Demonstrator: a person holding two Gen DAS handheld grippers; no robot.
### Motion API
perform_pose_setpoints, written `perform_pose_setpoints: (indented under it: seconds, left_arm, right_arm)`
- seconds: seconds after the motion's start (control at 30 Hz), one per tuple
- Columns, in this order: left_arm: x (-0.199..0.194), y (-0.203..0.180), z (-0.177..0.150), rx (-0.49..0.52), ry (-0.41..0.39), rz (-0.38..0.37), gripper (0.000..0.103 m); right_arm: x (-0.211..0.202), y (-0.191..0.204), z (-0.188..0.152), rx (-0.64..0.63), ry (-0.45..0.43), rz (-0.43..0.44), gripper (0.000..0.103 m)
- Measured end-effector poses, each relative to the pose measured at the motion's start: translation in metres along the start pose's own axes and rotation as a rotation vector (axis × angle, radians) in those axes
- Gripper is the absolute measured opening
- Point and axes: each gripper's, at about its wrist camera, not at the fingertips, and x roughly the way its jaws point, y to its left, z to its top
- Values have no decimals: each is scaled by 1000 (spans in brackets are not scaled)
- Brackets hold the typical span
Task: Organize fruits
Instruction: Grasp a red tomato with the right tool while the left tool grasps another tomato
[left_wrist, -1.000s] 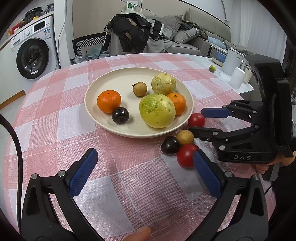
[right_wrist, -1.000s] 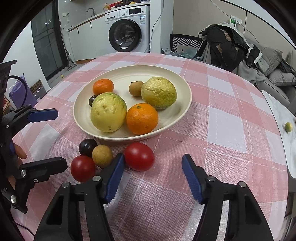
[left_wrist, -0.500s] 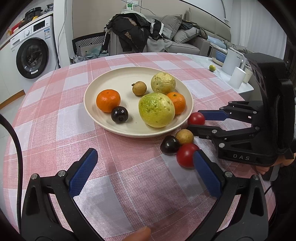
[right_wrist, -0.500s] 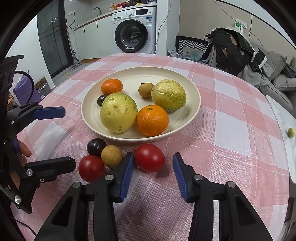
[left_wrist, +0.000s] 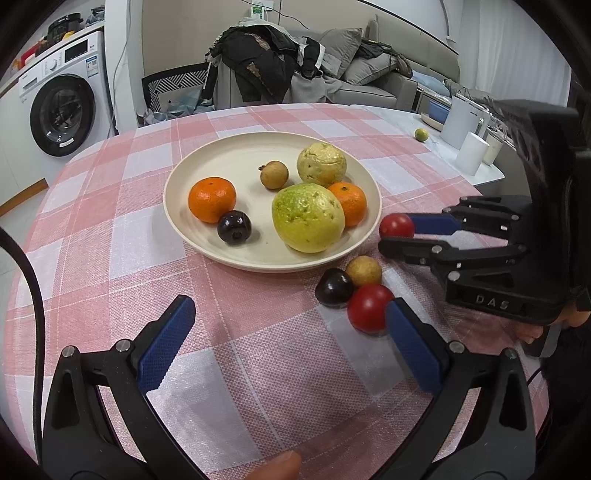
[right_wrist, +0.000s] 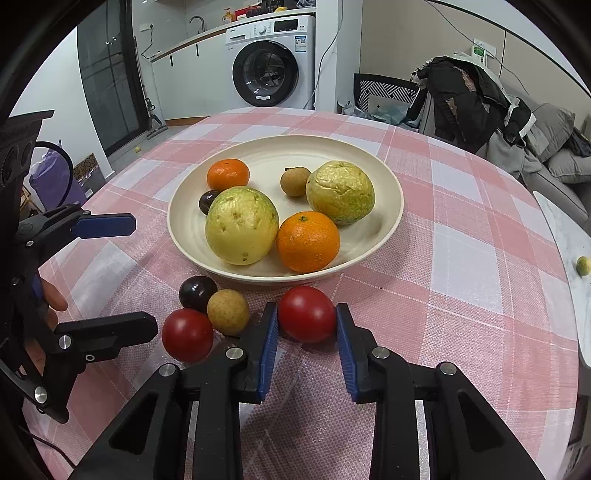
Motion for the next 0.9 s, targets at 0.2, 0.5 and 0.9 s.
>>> perform_pose_setpoints:
  seconds: [0.2,0.5,0.9]
  left_arm:
    - [4,-8,-1,-11,31,-35,103]
    - [13,-24,-6,6,75,-98,85]
    - [14,-43,-7,53,83,-139,52]
  right_arm:
    - [-15,-4,2,12,-36,-8,31]
    - [-29,-8,7,22,-71,-16,31]
    - [-31,-12,7,26,-76,-27,31]
